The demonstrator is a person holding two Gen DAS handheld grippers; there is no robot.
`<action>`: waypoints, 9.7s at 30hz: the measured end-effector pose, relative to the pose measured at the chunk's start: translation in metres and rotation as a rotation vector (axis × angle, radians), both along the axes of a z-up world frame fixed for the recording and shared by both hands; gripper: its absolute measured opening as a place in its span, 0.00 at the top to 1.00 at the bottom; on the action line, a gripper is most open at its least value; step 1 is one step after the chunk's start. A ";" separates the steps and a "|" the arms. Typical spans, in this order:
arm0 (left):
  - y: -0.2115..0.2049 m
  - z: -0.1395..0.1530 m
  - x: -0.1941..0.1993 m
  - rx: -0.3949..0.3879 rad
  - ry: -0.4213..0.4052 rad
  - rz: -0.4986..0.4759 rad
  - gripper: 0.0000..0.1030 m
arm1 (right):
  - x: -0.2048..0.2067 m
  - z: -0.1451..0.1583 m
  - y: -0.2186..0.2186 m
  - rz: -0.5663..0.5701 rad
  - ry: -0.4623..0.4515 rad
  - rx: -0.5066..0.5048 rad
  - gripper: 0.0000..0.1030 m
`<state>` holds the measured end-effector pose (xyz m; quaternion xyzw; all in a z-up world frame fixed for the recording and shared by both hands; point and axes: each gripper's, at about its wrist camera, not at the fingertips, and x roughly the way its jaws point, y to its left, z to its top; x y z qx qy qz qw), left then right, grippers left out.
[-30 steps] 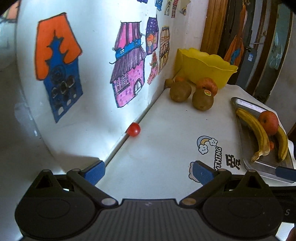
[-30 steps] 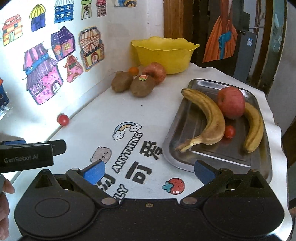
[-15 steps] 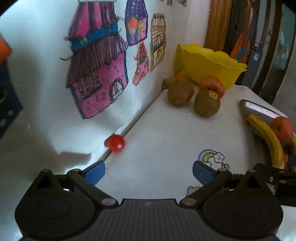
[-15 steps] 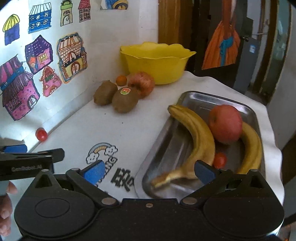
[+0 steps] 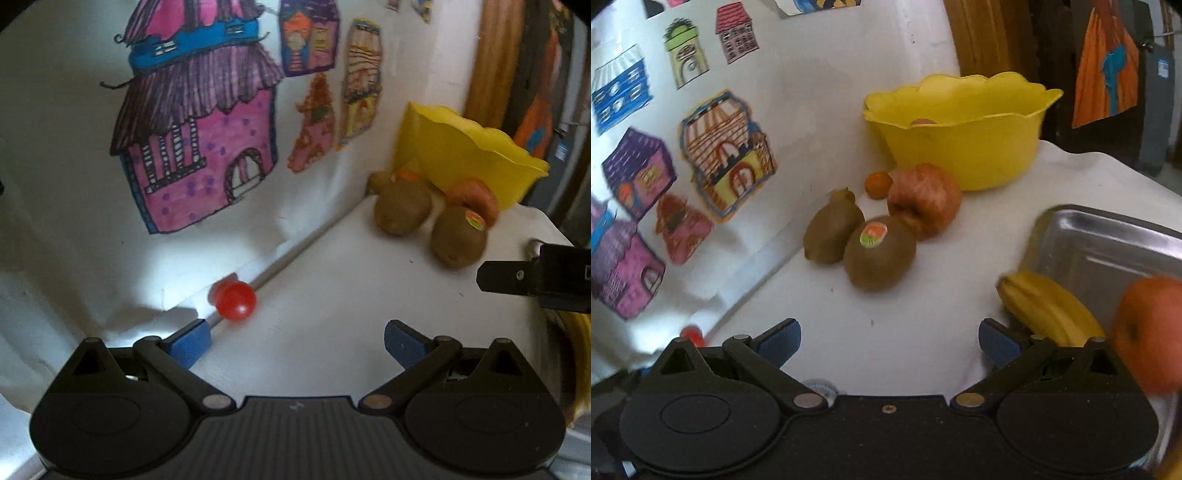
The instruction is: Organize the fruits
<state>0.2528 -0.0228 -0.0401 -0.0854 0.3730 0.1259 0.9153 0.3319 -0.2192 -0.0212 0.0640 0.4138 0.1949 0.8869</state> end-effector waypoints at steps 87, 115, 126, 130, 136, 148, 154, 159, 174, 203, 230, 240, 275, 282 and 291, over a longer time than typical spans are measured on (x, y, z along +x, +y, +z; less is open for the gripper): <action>-0.020 0.000 0.035 0.008 0.010 0.163 0.76 | -0.025 -0.024 0.028 0.149 -0.068 0.033 0.43; -0.022 0.023 -0.053 -0.004 0.016 -0.034 0.76 | -0.123 -0.025 0.011 0.074 -0.104 0.046 0.44; -0.069 0.040 -0.054 0.009 -0.016 -0.170 0.76 | -0.160 -0.002 -0.031 -0.044 -0.177 0.111 0.44; -0.094 0.042 -0.049 0.007 -0.026 -0.234 0.76 | -0.167 0.009 -0.059 -0.114 -0.202 0.095 0.44; -0.136 0.039 -0.036 0.028 -0.048 -0.318 0.76 | -0.172 0.010 -0.104 -0.217 -0.201 0.046 0.44; -0.182 0.023 -0.011 0.055 -0.023 -0.460 0.76 | -0.167 -0.005 -0.137 -0.230 -0.142 0.052 0.44; -0.189 0.016 -0.007 0.050 0.005 -0.488 0.76 | -0.161 -0.011 -0.135 -0.227 -0.115 0.048 0.44; -0.190 0.011 -0.007 0.050 0.029 -0.492 0.76 | -0.157 -0.015 -0.135 -0.240 -0.098 0.036 0.44; -0.177 0.016 -0.013 0.054 0.016 -0.445 0.37 | -0.165 -0.013 -0.126 -0.308 -0.098 0.005 0.33; -0.011 0.036 -0.069 0.109 0.078 -0.266 0.01 | -0.243 0.021 -0.039 -0.554 0.062 -0.123 0.01; -0.003 0.033 -0.049 0.079 0.085 -0.198 0.01 | -0.168 0.027 0.008 -0.377 0.013 -0.152 0.01; -0.034 0.033 -0.003 0.097 0.044 -0.224 0.01 | -0.100 0.035 -0.024 -0.244 -0.070 -0.108 0.01; -0.086 -0.013 0.128 0.306 -0.005 -0.342 0.01 | 0.130 -0.007 -0.001 0.107 -0.042 -0.023 0.09; -0.085 -0.015 0.138 0.317 -0.029 -0.365 0.05 | 0.134 -0.017 0.007 0.109 -0.025 -0.004 0.12; -0.072 -0.014 0.137 0.275 -0.048 -0.363 0.25 | 0.140 -0.026 0.007 0.070 -0.011 0.048 0.22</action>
